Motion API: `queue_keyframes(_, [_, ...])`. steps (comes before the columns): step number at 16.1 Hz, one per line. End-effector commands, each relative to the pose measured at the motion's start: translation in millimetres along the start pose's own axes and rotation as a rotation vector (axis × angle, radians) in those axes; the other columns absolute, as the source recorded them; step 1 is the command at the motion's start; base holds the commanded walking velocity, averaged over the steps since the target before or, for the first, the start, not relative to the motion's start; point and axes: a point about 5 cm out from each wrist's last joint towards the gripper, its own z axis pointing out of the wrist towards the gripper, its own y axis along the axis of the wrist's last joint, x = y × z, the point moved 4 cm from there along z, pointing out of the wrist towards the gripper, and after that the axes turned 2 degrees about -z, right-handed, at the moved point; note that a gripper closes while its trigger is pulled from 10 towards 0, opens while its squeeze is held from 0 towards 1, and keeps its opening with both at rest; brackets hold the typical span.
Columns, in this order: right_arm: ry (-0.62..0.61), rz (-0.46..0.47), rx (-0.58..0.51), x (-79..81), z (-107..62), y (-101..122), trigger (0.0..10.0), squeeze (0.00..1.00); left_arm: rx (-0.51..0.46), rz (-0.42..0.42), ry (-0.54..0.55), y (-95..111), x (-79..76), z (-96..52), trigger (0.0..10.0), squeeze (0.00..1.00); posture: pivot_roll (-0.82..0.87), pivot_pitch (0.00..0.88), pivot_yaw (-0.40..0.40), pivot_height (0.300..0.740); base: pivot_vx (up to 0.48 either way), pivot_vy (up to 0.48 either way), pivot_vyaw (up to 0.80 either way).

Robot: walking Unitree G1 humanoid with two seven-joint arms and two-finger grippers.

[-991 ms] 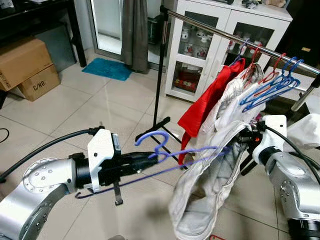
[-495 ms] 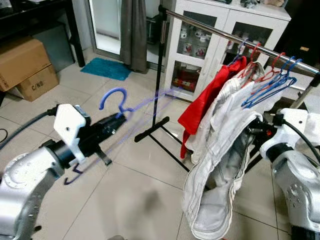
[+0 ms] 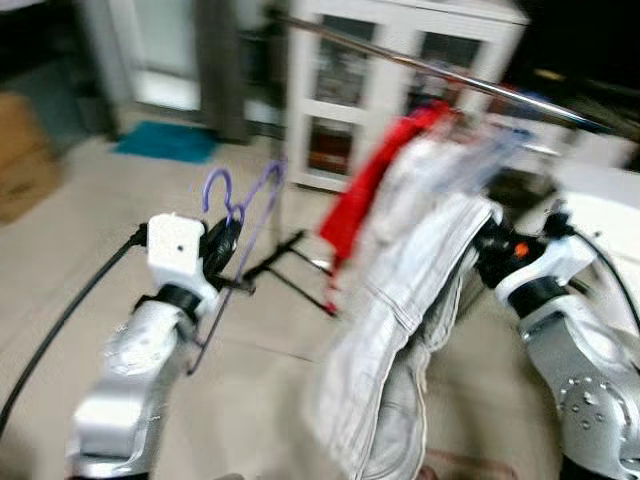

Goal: Hang hanger

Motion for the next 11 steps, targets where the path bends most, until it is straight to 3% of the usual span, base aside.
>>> queue_keyframes(1, [0.011, -0.007, -0.079, 3.5, -1.6, 20, 10.0, 0.00, -0.015, 0.025, 0.054, 0, 1.5, 2.1, 10.0, 0.00, 0.02, 0.000, -0.071, 0.740, 0.000, 0.000, -0.80])
queue_keyframes(3, [0.016, 0.014, -0.067, 9.7, -1.1, 17, 10.0, 0.00, 0.003, 0.004, 0.026, -6, -9.1, 3.5, 10.0, 0.00, 0.02, 0.001, -0.070, 0.740, 0.000, 0.000, -0.80])
queue_keyframes(7, [0.091, 0.017, -0.099, 27.1, 2.9, 29, 10.0, 0.00, 0.035, 0.087, -0.117, -9, -23.5, 3.7, 10.0, 0.00, 0.02, 0.005, -0.064, 0.740, 0.000, 0.000, -0.80])
queue_keyframes(11, [0.144, -0.011, -0.109, 34.0, 6.6, 39, 10.0, 0.00, 0.050, 0.126, -0.163, -13, -26.5, -0.9, 10.0, 0.00, 0.01, 0.002, -0.071, 0.740, 0.000, 0.000, -0.80])
